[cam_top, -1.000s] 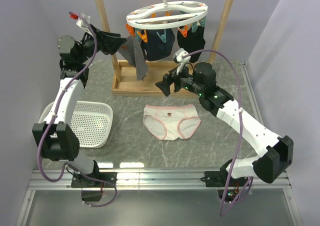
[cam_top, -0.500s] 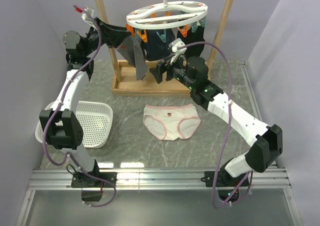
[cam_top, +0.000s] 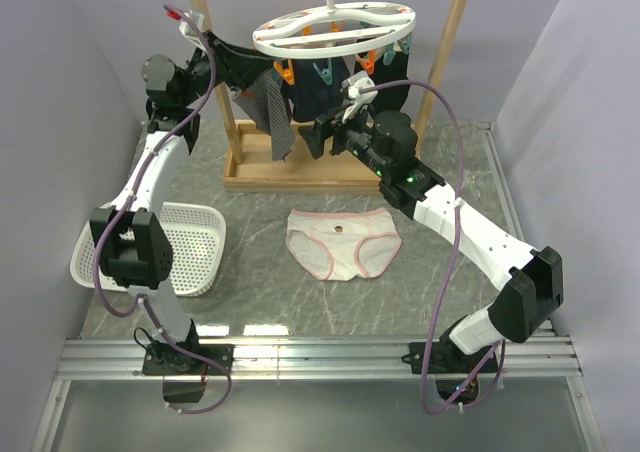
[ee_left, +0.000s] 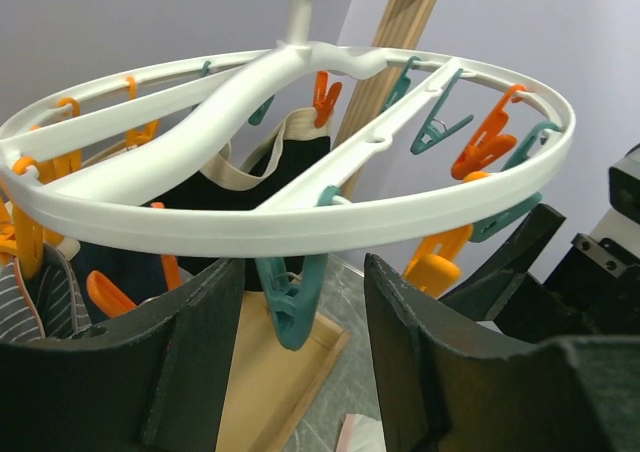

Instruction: Clip the underwear to the hanger

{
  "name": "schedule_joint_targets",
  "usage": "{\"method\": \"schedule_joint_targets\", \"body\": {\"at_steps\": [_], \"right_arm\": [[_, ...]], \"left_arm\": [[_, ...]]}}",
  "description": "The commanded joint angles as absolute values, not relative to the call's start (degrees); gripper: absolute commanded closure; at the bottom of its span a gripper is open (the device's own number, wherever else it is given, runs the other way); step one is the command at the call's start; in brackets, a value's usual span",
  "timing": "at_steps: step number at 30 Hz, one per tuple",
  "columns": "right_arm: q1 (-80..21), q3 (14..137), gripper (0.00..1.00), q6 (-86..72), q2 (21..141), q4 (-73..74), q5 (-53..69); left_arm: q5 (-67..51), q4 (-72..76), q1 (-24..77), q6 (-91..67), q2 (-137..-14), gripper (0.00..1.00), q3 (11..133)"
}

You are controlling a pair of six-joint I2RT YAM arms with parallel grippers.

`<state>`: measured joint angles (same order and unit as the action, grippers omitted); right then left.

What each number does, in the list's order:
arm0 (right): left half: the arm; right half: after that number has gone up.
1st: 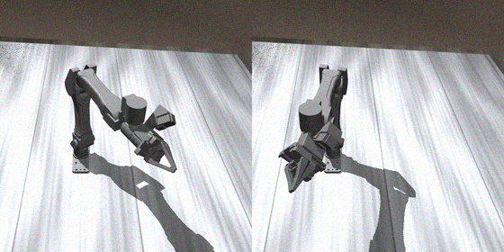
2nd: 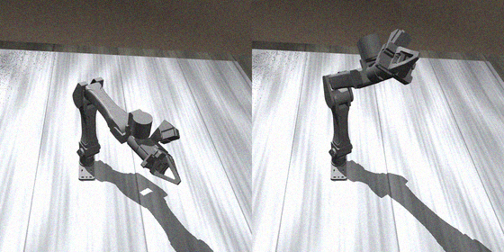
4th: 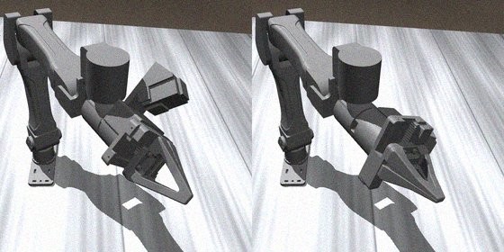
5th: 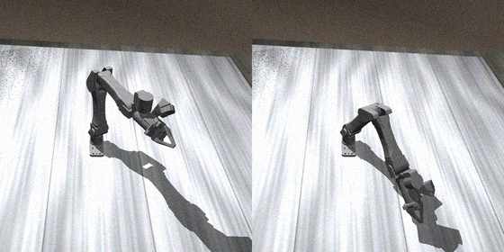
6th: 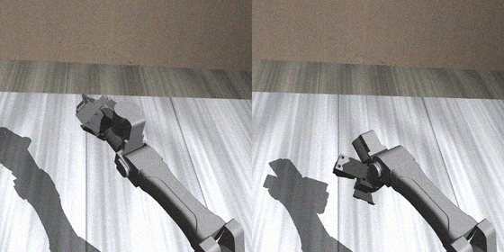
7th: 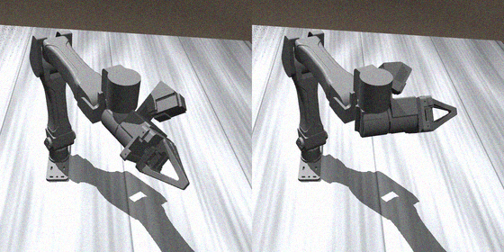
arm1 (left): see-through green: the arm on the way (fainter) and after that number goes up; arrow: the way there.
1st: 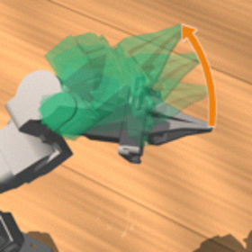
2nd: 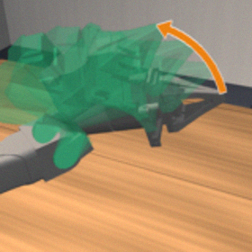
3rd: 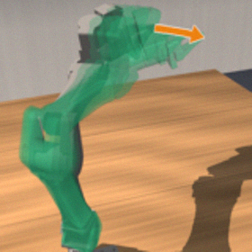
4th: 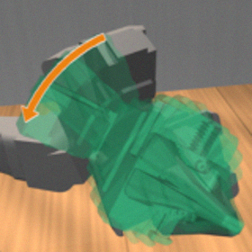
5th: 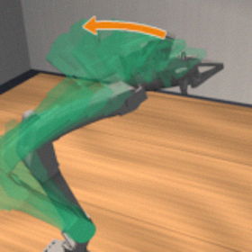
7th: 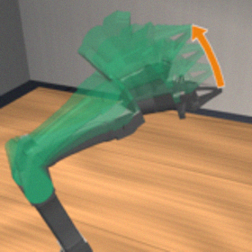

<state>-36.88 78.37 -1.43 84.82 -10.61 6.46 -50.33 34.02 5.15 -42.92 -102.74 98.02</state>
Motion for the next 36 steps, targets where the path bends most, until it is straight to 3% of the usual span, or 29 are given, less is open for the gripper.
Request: {"method": "schedule_joint_targets", "body": {"at_steps": [1,13,16,19,24,27,29,36], "right_arm": [[-37.3,81.5,0.14,-1.8,85.3,-14.2,5.5],[-37.3,83.1,0.14,-2.3,87.2,-14.3,3.2],[-37.4,83.6,0.14,-2.5,87.7,-14.9,1.2],[-37.4,84.6,0.14,-3.0,88.4,-15.4,0.1],[-38.8,88.0,0.14,-3.6,91.0,-16.2,-4.7],[-40.0,90.3,0.17,-3.5,93.0,-17.0,-6.0],[-40.5,91.4,0.26,-2.6,93.9,-16.0,-4.7],[-43.9,89.3,0.39,1.7,92.5,-15.7,-0.2]], "left_arm": [[-49.7,35.3,5.5,-43.9,-103.4,0.44,101.2],[-50.6,38.3,6.9,-45.8,-103.6,0.57,100.6],[-50.5,37.7,7.4,-45.4,-103.6,0.68,100.9],[-50.1,37.4,7.5,-45.4,-103.1,0.86,100.6],[-49.0,35.0,7.6,-44.7,-101.4,0.97,99.2],[-48.3,33.0,7.7,-44.4,-100.4,1.00,98.8],[-47.6,31.6,8.0,-43.7,-99.5,1.00,98.4],[-46.1,27.7,8.5,-41.1,-97.9,1.00,97.9]]}}
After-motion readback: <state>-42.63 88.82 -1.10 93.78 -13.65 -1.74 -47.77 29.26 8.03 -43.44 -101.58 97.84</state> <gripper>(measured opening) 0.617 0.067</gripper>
